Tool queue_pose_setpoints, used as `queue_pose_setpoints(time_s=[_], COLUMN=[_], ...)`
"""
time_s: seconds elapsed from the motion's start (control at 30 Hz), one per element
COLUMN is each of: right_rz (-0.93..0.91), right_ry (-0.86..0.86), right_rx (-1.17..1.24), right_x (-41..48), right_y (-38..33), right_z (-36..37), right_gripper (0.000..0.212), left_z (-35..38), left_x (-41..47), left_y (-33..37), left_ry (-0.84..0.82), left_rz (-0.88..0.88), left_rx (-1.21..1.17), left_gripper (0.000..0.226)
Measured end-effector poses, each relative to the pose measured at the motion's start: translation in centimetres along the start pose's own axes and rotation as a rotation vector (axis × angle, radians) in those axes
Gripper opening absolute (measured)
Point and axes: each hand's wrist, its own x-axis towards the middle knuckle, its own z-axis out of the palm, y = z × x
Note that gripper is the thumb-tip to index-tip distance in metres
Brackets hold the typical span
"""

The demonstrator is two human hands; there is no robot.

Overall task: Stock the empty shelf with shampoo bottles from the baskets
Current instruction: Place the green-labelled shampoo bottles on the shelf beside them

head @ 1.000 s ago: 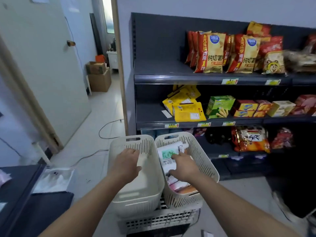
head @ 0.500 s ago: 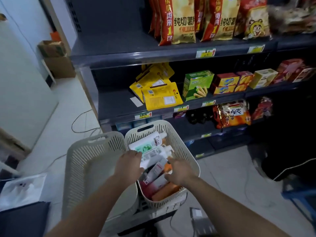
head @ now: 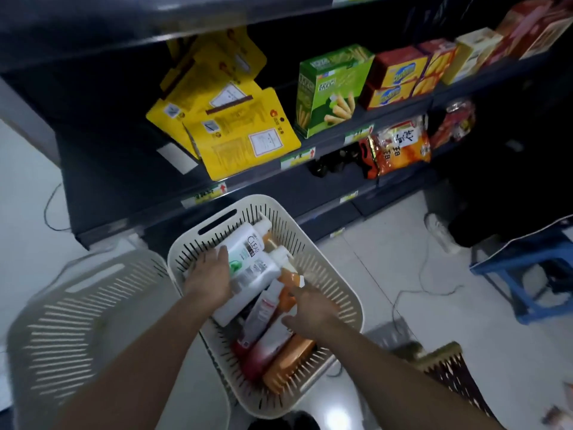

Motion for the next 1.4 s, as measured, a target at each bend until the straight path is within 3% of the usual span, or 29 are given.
queue_pose_setpoints(time_s=[0.17, 0.3, 0.53, 0.6, 0.67, 0.73, 0.8, 0.93, 1.07, 1.17, 1.23, 1.3, 1.4], right_rz=[0.016, 0.057, 0.106, 0.142, 0.204, 0.262, 0.298, 0.271, 0.280, 0.288, 0.317, 0.359, 0.380], right_ry=[0.019, -0.001, -0.022, -0.008, -0.029, -0.038, 0.008, 0.043, 0.142, 0.264, 0.335, 0.394, 0.461], right_rx=[0.058, 0.111, 0.265, 0.462, 0.913, 1.302, 1.437, 1.425, 1.366, 1.255, 1.226, 1.225, 1.202], right_x=[2.4, 4.1, 6.0, 6.2, 6.1, 6.1, 6.2, 5.7, 5.3, 4.5, 4.1, 3.7, 3.3], right_y=[0.4, 0.7, 0.3, 0.1, -0.4, -0.9, -0.8, 0.1, 1.3, 1.5, 1.7, 1.6, 1.5], right_z=[1.3, 1.9, 2.7, 2.3, 1.6, 0.9, 0.8, 0.6, 1.2, 1.0, 1.1, 1.4, 1.8], right_gripper=[0.097, 0.090, 0.076, 0.063, 0.049, 0.070, 0.091, 0.055, 0.061, 0.045, 0.041, 0.050, 0.067], left_z=[1.3, 2.2, 0.8, 0.5, 0.4, 1.2, 1.7, 2.7, 3.1, 2.2, 2.3, 2.9, 3.8], left_x=[3.9, 5.6, 6.2, 5.5, 4.3, 3.1, 2.1, 1.8, 2.2, 3.2, 4.3, 5.5, 7.3], left_y=[-0.9, -1.4, -1.8, -1.7, -1.5, -1.0, -0.2, 1.1, 2.0, 1.9, 1.5, 1.4, 1.3], left_ry=[-0.020, 0.002, -0.100, -0.198, -0.316, -0.413, -0.471, -0.555, -0.618, -0.582, -0.536, -0.563, -0.673], left_rz=[-0.051, -0.078, -0.136, -0.173, -0.133, -0.056, -0.023, 0.085, 0.160, 0.219, 0.250, 0.283, 0.304], left_rx=[-0.083, -0.073, -0.390, -0.673, -0.942, -1.042, -1.080, -1.042, -1.031, -0.955, -0.708, -0.459, -0.182], left_gripper=[0.087, 0.085, 0.074, 0.067, 0.065, 0.079, 0.079, 0.074, 0.079, 0.075, 0.117, 0.156, 0.164])
